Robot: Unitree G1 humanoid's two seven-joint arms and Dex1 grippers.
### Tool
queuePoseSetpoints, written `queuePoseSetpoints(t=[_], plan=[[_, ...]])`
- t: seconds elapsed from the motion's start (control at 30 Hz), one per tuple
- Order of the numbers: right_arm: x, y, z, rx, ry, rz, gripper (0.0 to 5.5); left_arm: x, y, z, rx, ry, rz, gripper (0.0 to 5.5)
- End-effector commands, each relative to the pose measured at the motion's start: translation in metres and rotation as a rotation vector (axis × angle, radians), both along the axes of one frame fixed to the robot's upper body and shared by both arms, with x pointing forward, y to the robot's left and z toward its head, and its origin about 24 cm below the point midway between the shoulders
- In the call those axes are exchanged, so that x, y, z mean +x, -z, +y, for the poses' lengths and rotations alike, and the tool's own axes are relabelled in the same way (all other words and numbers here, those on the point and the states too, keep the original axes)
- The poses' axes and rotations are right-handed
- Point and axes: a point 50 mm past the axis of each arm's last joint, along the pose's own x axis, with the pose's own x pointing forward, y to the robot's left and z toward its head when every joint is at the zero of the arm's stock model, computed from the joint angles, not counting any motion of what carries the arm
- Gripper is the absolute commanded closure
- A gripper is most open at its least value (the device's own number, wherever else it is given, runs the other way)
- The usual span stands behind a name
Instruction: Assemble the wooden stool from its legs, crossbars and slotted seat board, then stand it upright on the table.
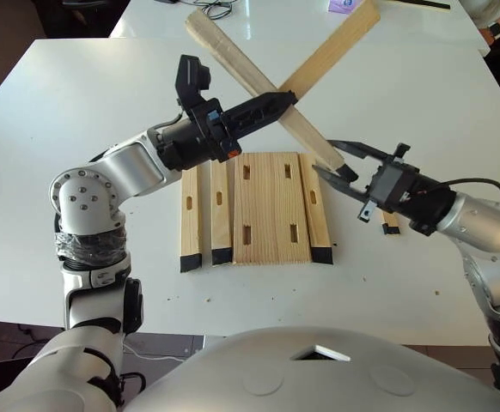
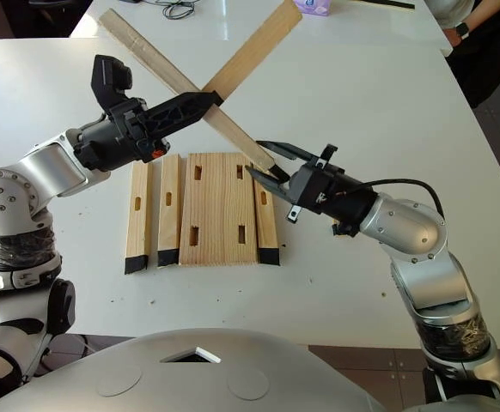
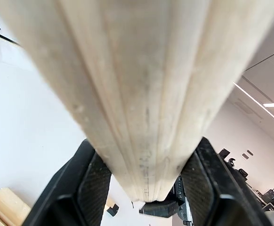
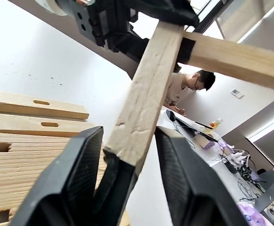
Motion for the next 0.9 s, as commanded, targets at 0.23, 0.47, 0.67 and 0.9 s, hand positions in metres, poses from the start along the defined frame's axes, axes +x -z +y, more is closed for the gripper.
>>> queuePoseSetpoints(t=[0.23,0.47,0.67,0.9], plan=[[0.010,0.042,-0.047,-0.173,0.115,0.102,2.39,0.011,-0.017,0.012,0.031,-0.036,-0.074,3.45],[0.010,0.050,-0.069,-0.195,0.195,0.093,2.39,-0.005,-0.017,0.036,0.336,-0.029,-0.236,3.45],[-0.005,0.054,-0.075,-0.194,0.257,0.103,2.39,-0.031,-0.008,0.055,0.514,0.071,-0.457,3.45],[-0.012,0.055,-0.077,-0.191,0.285,0.107,2.39,-0.052,0.005,0.058,0.517,0.096,-0.637,3.45]])
